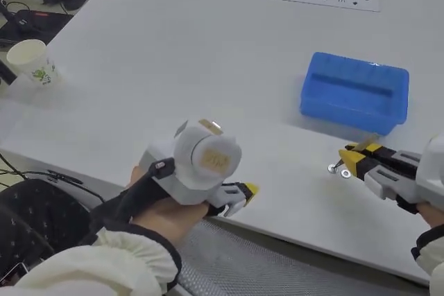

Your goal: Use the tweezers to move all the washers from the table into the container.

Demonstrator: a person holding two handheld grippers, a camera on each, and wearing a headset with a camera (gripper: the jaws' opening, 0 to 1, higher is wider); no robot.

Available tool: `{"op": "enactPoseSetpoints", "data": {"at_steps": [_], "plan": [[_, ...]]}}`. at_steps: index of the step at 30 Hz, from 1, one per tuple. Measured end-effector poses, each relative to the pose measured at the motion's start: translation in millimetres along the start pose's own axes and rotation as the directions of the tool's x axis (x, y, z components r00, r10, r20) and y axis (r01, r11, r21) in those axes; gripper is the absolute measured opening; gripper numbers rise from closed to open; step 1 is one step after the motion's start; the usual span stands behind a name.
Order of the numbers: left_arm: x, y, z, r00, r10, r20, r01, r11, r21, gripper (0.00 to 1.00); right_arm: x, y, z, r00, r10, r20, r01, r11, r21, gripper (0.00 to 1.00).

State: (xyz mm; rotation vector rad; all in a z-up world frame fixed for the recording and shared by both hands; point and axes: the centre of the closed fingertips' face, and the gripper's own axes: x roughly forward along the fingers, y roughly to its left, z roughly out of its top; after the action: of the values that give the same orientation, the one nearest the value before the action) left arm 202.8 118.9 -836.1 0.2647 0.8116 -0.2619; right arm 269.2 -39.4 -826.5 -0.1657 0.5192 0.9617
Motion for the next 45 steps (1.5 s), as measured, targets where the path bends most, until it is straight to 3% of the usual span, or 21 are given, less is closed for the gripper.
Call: {"op": "enactPoseSetpoints", "data": {"at_steps": [19, 30, 34, 45], "plan": [[0.4, 0.4, 0.9, 1.0, 0.003, 0.005, -0.003, 1.0, -0.007, 0.84, -5.8, 0.4, 9.4, 0.9999, 0.011, 0.003, -0.011, 0.999, 0.04, 0.01], [-0.5, -0.1, 2.2, 0.9999, 0.002, 0.014, -0.002, 1.0, -0.007, 0.84, -17.1, -2.0, 24.5, 0.9999, 0.0, 0.012, -0.001, 0.999, 0.044, 0.01], [-2.6, -3.5, 7.6, 0.9989, -0.016, 0.043, 0.017, 1.0, -0.017, 0.86, -21.2, -3.3, 31.2, 0.9998, -0.005, 0.018, 0.004, 0.999, 0.036, 0.01], [-4.5, -3.6, 10.9, 0.9977, -0.016, 0.065, 0.017, 1.0, -0.022, 0.86, -29.5, -6.8, 49.1, 0.9988, -0.011, 0.047, 0.01, 1.0, 0.024, 0.01]]}}
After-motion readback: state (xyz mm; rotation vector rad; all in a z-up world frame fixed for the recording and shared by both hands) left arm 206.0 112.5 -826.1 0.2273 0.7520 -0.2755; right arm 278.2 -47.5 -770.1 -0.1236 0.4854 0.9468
